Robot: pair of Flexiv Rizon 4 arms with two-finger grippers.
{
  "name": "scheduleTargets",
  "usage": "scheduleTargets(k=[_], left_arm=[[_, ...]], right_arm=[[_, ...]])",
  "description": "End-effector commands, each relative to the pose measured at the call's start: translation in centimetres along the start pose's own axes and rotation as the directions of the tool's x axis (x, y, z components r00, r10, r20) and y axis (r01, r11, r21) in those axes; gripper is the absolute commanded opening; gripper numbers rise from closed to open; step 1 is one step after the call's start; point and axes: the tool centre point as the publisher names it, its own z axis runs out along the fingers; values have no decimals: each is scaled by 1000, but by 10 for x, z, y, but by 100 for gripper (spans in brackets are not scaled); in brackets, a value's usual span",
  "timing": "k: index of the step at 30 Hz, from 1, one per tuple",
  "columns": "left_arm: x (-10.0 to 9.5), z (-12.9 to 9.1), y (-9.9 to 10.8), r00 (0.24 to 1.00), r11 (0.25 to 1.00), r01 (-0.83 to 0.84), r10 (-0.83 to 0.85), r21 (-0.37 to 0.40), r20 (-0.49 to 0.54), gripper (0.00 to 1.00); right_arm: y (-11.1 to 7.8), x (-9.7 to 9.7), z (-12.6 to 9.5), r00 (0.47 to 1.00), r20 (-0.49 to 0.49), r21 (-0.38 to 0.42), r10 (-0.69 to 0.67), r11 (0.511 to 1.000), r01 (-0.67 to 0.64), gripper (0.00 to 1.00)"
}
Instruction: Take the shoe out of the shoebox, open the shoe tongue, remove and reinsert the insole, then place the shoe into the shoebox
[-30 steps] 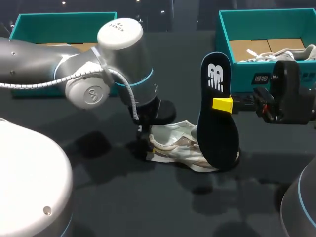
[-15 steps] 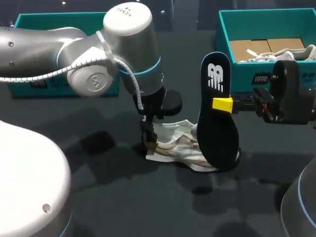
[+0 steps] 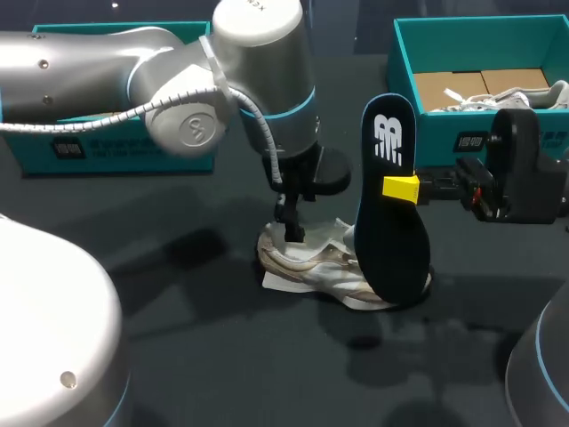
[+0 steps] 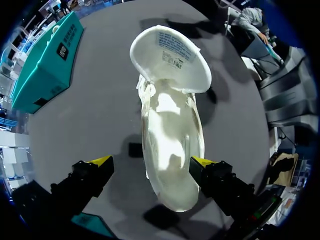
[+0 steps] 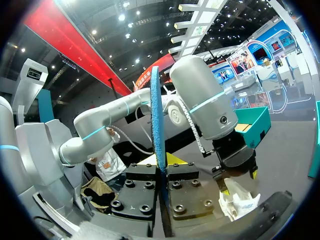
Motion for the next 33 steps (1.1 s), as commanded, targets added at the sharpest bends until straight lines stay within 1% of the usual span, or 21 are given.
scheduleTargets(k=[1, 4, 10, 13, 15, 16, 17, 21, 22, 24, 29, 33], left_arm=[[-15, 24, -17, 1000, 1000, -3, 3, -15, -20, 100], [-18, 33, -20, 1000, 1000, 4, -4, -18, -27, 97], [-14, 47, -27, 999, 1000, -2, 1, -19, -39, 87], [-11, 54, -29, 999, 1000, -3, 2, -23, -50, 75], [-11, 56, -29, 998, 1000, -4, 3, -24, -55, 65], [-10, 57, -29, 998, 1000, -4, 3, -23, -59, 54], [-9, 57, -29, 998, 1000, -4, 3, -23, -61, 49], [-6, 58, -28, 996, 1000, -21, 20, -6, -88, 39], [-5, 58, -28, 995, 1000, -24, 24, -4, -96, 30], [-3, 59, -28, 995, 1000, -29, 28, -6, -100, 0], [-1, 60, -27, 993, 999, -42, 40, -20, -111, 0], [0, 55, -27, 989, 997, -75, 72, -18, -133, 0]], right_arm=[[-1, 0, 1, 1000, 2, -1, 0, 1000, 0, 0], [-1, 0, 1, 1000, 2, -1, 0, 1000, 0, 0], [-1, 0, 1, 1000, 2, -1, 0, 1000, 0, 0], [-1, 0, 1, 1000, 2, -1, 0, 1000, 0, 0], [-1, 0, 1, 1000, 2, -1, 0, 1000, 0, 0], [-1, 0, 1, 1000, 2, -1, 0, 1000, 0, 0], [-1, 0, 1, 1000, 2, -1, 0, 1000, 0, 0], [-1, 0, 1, 1000, 2, -1, 0, 1000, 0, 0], [-1, 0, 1, 1000, 2, -1, 0, 1000, 0, 0], [-1, 0, 1, 1000, 2, -1, 0, 1000, 0, 0], [-1, 0, 1, 1000, 2, -1, 0, 1000, 0, 0], [-1, 0, 1, 1000, 2, -1, 0, 1000, 0, 0]])
